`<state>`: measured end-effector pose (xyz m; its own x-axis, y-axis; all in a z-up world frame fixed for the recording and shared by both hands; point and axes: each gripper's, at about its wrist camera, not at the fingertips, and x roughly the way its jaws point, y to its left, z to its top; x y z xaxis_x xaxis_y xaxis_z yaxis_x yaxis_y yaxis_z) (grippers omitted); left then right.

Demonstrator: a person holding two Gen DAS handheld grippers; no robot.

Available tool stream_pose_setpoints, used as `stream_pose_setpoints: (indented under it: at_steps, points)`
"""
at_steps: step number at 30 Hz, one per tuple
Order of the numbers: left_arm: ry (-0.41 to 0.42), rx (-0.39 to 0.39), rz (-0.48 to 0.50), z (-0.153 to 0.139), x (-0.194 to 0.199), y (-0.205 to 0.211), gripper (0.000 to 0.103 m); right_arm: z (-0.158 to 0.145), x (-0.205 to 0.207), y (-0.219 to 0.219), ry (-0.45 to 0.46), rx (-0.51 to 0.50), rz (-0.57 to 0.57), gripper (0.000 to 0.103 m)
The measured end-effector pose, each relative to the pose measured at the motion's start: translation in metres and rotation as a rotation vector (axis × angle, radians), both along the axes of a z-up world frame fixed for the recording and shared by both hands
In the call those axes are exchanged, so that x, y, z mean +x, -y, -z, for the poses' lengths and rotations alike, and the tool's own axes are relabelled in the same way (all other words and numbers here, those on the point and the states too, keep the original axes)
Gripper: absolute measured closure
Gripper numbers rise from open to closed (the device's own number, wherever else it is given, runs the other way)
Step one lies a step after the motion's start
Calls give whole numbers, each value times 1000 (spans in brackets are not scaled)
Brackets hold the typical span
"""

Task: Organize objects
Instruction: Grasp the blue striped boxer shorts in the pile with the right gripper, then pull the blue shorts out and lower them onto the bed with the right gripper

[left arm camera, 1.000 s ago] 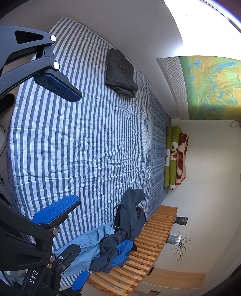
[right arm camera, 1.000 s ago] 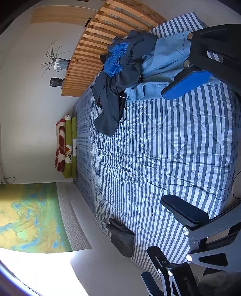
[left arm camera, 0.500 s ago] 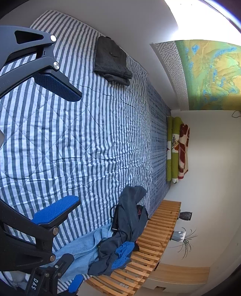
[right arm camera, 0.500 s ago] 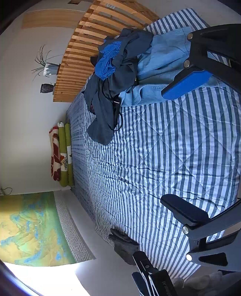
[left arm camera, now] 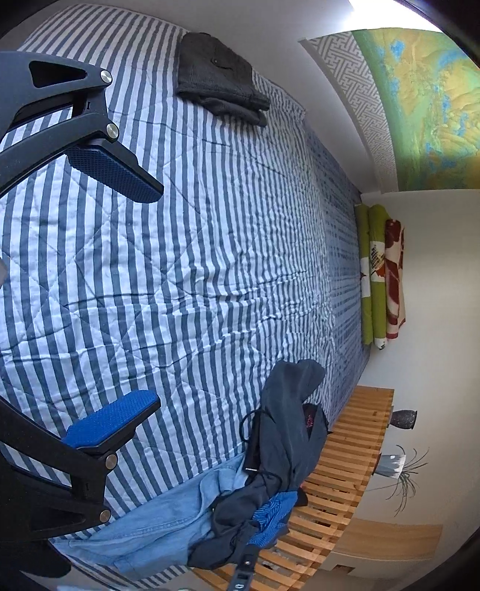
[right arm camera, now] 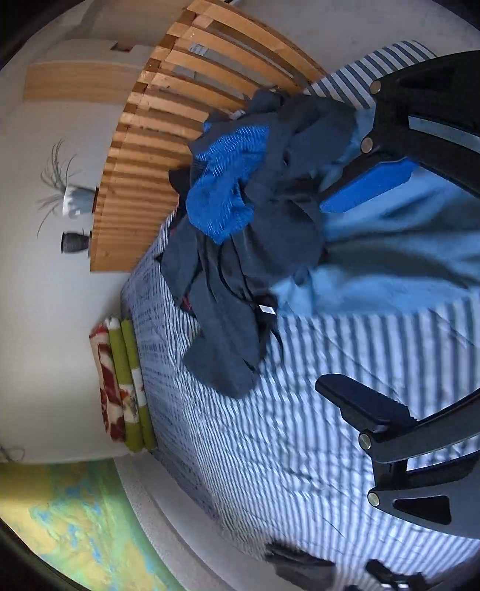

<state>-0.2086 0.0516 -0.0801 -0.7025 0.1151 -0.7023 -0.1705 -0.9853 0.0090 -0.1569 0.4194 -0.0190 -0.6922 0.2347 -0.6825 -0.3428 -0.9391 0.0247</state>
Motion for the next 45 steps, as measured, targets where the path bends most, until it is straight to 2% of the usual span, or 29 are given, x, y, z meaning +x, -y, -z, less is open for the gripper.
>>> stream_pose_setpoints:
  at_steps: [4, 6, 10, 13, 16, 19, 21, 23, 24, 25, 28, 31, 36, 40, 45]
  points:
    - [32, 13, 20, 13, -15, -13, 0, 4, -38, -41, 56, 51, 37, 17]
    - [45, 23, 36, 16, -24, -18, 0, 7, -56, -63, 86, 38, 53, 17]
    - [22, -11, 63, 17, -38, -31, 0, 15, -88, -105, 132, 3, 103, 17]
    - [33, 8, 59, 23, -45, -31, 0, 25, -106, -135, 164, -24, 158, 17]
    - [71, 18, 59, 35, -54, -28, 1, 39, -128, -153, 203, -73, 159, 17]
    - [87, 6, 51, 44, -61, -23, 3, 53, -145, -164, 243, -58, 210, 17]
    - [88, 10, 38, 45, -63, -17, 3, 61, -152, -169, 260, -90, 222, 18]
    - [82, 16, 19, 45, -64, -7, 4, 65, -154, -171, 267, -118, 219, 41]
    - [80, 20, 10, 44, -64, -1, 5, 65, -154, -171, 280, -121, 219, 60]
    - [76, 24, -2, 43, -65, 5, 5, 65, -154, -168, 293, -114, 216, 69]
    - [71, 34, -31, 38, -65, 23, 8, 57, -149, -158, 298, -72, 203, 84]
    - [53, 44, -55, 29, -62, 40, 9, 40, -137, -140, 268, -79, 180, 87]
    - [20, 77, -91, 12, -51, 69, 9, 10, -111, -80, 222, -113, 35, 88]
    - [-6, 104, -126, -2, -42, 98, 9, -13, -87, -9, 181, -178, -136, 92]
    - [-54, 120, -183, -21, -30, 132, 9, -27, -60, 118, 181, -191, -431, 92]
